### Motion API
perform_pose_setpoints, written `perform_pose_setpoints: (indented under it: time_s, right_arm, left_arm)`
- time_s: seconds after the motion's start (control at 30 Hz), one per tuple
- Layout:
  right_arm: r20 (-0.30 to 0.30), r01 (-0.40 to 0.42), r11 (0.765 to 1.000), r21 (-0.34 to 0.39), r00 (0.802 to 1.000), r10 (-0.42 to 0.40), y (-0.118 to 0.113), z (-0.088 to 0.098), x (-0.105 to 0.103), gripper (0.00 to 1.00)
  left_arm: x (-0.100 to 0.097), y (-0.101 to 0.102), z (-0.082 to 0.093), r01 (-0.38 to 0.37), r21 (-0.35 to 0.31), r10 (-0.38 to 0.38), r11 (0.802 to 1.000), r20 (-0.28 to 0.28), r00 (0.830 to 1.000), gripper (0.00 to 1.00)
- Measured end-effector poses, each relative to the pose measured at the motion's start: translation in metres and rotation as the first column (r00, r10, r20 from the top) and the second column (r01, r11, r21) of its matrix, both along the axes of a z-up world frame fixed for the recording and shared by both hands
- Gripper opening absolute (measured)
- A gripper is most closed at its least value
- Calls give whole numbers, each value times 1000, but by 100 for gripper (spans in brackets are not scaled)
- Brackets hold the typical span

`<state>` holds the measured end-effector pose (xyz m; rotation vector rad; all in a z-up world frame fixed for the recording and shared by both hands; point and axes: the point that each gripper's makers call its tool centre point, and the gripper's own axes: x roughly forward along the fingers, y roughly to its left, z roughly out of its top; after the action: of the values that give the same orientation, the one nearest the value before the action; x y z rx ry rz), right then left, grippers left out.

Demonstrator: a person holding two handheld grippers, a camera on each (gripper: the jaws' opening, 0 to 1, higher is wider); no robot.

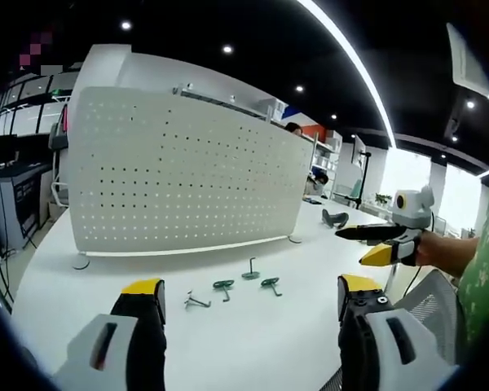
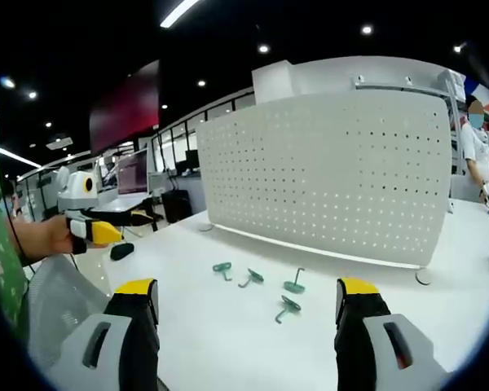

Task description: Insert the hook assembly into the mounting plate slot until the hook locks in place.

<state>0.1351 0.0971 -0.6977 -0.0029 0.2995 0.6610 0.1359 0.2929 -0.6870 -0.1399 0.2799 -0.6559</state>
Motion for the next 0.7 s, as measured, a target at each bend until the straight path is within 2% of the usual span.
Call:
perform_pose_setpoints:
  time_s: [0.7]
  right_arm:
    - [2, 2, 1000, -1, 1000, -2, -1, 1, 1, 91]
  left_arm:
    - [1, -11, 6, 22, -11, -22, 1000, 8, 1000, 88]
